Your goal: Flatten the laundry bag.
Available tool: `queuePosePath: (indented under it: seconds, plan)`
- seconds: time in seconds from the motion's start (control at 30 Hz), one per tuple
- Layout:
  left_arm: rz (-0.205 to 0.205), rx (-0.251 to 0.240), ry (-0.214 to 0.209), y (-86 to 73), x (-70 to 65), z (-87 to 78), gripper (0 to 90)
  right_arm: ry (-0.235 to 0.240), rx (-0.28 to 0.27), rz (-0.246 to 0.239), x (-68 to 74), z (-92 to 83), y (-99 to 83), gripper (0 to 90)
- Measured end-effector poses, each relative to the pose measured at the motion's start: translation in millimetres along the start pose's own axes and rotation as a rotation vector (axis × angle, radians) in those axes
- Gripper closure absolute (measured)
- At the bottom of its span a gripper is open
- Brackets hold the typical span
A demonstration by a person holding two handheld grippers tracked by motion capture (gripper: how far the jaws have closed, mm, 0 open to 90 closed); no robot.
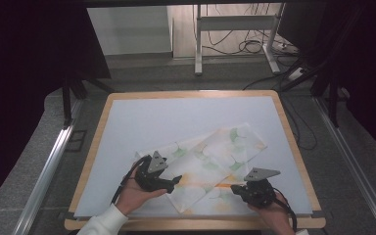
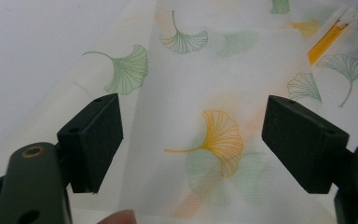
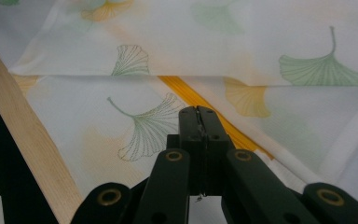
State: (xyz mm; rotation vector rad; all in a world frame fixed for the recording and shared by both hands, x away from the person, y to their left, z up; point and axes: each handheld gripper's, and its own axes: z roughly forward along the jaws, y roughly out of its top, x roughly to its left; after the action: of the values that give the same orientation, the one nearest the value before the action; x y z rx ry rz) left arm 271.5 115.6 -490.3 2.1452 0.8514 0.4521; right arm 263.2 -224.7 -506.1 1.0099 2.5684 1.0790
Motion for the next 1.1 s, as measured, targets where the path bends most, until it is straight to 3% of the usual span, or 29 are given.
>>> queuePosePath:
  seconds: [0.23,0.37,0.47,0.8,1.1]
  plan:
    - [0.016,0.011,-0.011,0.4,-3.4,4.7,19.5,0.02,0.086,-0.024,1.4,12.3,-3.8,89.4]
    - [0.017,0.012,-0.008,1.7,-5.0,5.7,19.5,0.026,0.088,-0.02,0.7,12.7,-3.5,89.4]
    - [0.01,0.028,-0.03,4.6,-9.3,9.7,19.7,0.031,0.089,-0.014,-0.1,12.6,-3.6,89.4]
    - [0.074,0.046,-0.073,12.2,-31.5,24.1,24.1,0.027,0.093,-0.03,0.3,13.0,-3.0,89.4]
    - [0.073,0.096,-0.097,15.1,-46.5,40.4,22.7,0.037,0.093,-0.028,-0.8,13.1,-2.9,89.4]
